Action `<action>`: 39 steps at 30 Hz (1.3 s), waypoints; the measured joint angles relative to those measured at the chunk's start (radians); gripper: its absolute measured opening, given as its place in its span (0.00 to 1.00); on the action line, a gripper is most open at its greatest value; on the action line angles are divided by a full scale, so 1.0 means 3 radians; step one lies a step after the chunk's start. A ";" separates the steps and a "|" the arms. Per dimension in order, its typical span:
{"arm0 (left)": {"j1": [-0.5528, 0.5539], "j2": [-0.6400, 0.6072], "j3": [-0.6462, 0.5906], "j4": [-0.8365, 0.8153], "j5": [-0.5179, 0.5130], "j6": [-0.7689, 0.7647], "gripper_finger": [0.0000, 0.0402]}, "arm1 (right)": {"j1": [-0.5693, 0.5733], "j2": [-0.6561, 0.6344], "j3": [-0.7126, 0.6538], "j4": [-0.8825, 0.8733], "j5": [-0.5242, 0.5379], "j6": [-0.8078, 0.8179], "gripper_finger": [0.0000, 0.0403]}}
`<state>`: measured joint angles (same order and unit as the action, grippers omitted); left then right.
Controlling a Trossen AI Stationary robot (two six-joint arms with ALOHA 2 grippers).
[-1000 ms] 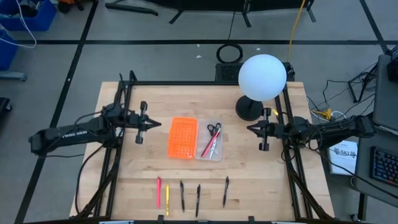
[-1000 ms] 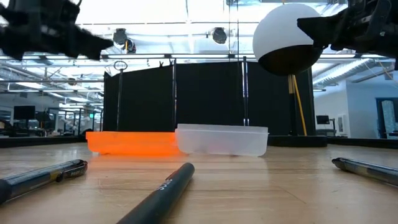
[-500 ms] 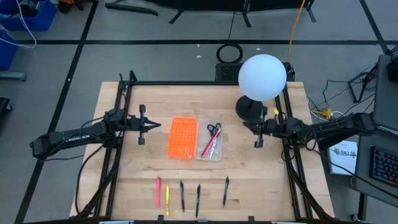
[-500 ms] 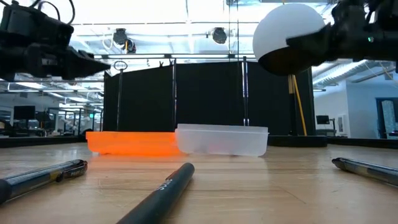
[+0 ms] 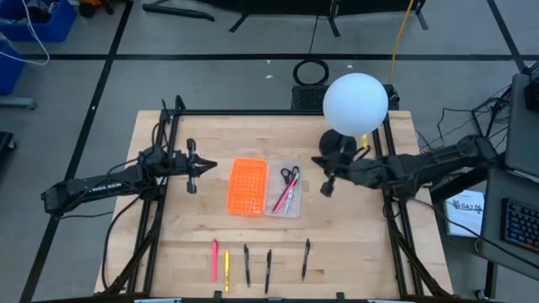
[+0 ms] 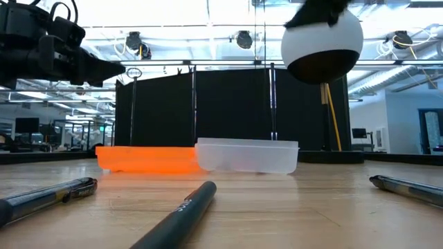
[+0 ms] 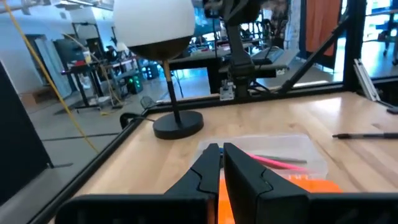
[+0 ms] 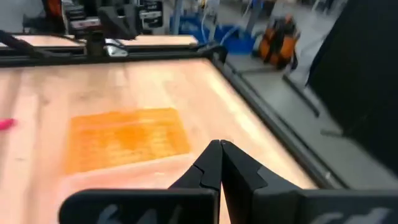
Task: Pick & place school supplies into a supply box
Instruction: Put the right black pen into the orange box
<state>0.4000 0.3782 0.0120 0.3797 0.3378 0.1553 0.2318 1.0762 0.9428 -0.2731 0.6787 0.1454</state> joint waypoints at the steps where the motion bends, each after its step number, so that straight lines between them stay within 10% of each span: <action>1: 0.0000 0.0000 0.0000 0.0001 -0.0003 -0.0001 0.07 | 0.0065 0.0143 0.0239 -0.0282 0.0004 0.0183 0.00; 12: 0.0000 0.0000 0.0000 -0.0030 -0.0145 -0.0117 0.08 | 0.0616 0.1645 0.1923 -0.1804 -0.0724 0.2136 0.00; 18: 0.0000 0.0000 0.0000 -0.0028 -0.0145 -0.0241 0.08 | 0.0862 0.2264 0.2062 -0.1903 -0.1516 0.3652 0.00; 24: 0.0000 0.0000 0.0000 0.0014 -0.0142 -0.0416 0.08 | 0.1160 0.2770 0.2057 -0.1774 -0.1550 0.5056 0.01; 39: -0.0001 0.0000 0.0003 0.0073 -0.0144 -0.0539 0.08 | 0.1470 0.3123 0.2017 -0.1773 -0.1689 0.6630 0.46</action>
<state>0.3996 0.3782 0.0128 0.4015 0.2947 -0.0063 0.6727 2.0131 1.5480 -0.8049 0.1720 2.1345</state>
